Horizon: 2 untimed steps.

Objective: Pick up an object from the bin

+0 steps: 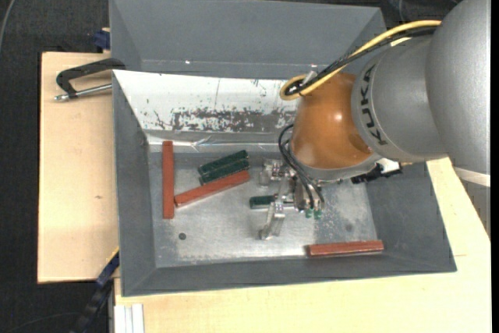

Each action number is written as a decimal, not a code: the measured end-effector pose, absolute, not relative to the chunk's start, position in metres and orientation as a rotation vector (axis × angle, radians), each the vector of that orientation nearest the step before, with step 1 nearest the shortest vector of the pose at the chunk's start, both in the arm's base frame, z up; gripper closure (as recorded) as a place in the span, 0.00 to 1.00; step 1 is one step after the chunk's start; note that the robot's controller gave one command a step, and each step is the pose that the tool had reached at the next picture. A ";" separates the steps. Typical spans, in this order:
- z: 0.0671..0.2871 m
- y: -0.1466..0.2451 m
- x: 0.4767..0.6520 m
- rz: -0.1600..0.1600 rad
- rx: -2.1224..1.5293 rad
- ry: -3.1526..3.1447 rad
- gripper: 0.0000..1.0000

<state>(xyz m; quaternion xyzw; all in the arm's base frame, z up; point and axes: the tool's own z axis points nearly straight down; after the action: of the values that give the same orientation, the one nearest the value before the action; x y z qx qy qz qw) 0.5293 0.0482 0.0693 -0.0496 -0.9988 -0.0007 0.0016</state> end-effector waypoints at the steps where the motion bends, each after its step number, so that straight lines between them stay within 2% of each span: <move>1: 0.070 0.049 0.530 -0.002 -0.155 -3.137 0.00; 2: 0.070 0.049 0.530 -0.002 -0.155 -3.137 1.00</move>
Offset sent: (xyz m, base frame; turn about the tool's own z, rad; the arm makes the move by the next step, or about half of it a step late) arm 0.0000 0.0000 0.0000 0.0000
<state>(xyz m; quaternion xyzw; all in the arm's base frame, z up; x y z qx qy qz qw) 0.5298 0.0488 0.0698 -0.0494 -0.9988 -0.0008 0.0002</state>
